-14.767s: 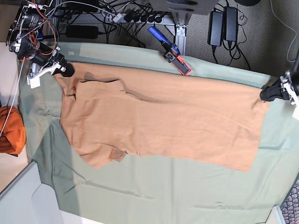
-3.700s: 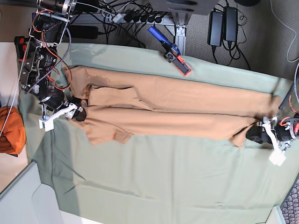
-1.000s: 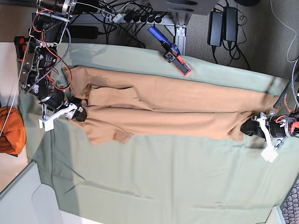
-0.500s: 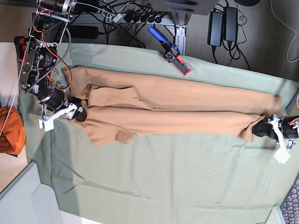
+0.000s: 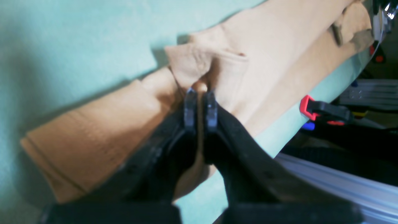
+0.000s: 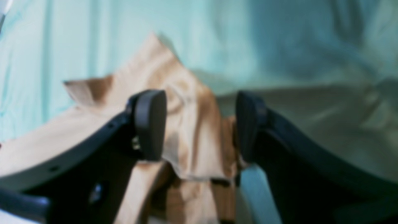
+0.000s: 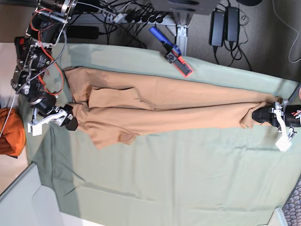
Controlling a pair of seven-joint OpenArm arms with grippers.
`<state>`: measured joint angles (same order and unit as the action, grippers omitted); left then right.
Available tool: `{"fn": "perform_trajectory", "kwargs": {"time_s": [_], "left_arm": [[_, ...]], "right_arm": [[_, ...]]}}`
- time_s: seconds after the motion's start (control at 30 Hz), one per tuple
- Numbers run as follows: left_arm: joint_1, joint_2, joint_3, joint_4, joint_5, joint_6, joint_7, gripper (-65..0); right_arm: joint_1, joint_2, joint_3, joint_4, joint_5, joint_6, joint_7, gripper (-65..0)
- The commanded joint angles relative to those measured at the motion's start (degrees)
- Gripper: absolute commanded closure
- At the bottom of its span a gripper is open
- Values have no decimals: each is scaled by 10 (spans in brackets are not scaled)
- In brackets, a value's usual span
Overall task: Fold the T-shirt properly
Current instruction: 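Release the right gripper and move it along the folded shirt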
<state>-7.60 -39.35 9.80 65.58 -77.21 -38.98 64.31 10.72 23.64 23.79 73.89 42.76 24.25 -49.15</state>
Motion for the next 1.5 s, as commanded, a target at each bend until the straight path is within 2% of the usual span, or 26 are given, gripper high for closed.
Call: {"fn": "perform_trajectory", "kwargs": {"time_s": [0.0, 0.1, 0.17, 0.37, 0.47, 0.73, 0.8, 0.87, 0.97, 1.0, 1.2, 1.3, 1.47], "left_arm": [[-11, -12, -4, 9, -10, -10, -6, -38], [-11, -13, -4, 9, -10, -10, -8, -146], [-11, -13, -4, 9, -10, -10, -8, -176], [-11, -11, -4, 9, -10, -10, -9, -177], [-11, -11, -4, 9, -10, -10, -8, -177], [-11, -11, -4, 9, -15, -10, -9, -177], [-11, -11, -4, 9, -15, -10, -9, -177], [-11, -11, -4, 9, -15, -10, -11, -177], [-11, -11, -4, 9, -15, -10, -11, -177], [-11, -11, -4, 9, -15, -10, -11, -177], [-11, -11, -4, 9, -15, -10, -15, -177], [-11, -11, -4, 9, -14, -10, -15, -177], [-11, -11, -4, 9, -15, -10, -11, -177]], "right_arm": [[24, 11, 5, 11, 10, 62, 11, -356], [57, 6, 5, 11, -5, 62, 12, -356], [83, -2, 2, 6, -26, 62, 12, -356], [160, -19, -77, -81, -94, 62, 35, -356], [181, -19, -132, -136, -101, 61, 42, -356], [180, -19, -228, -165, -124, 62, 41, -353], [180, -19, -240, -165, -124, 61, 41, -311], [180, -19, -246, -165, -124, 61, 41, -212], [180, -19, -246, -165, -124, 61, 42, -27], [180, -19, -246, -165, -124, 61, 42, 0], [180, -18, -246, -164, -114, 62, 41, 0], [180, -17, -246, -156, -92, 62, 22, 0], [151, -13, -243, -82, -74, 62, -4, 0]]}}
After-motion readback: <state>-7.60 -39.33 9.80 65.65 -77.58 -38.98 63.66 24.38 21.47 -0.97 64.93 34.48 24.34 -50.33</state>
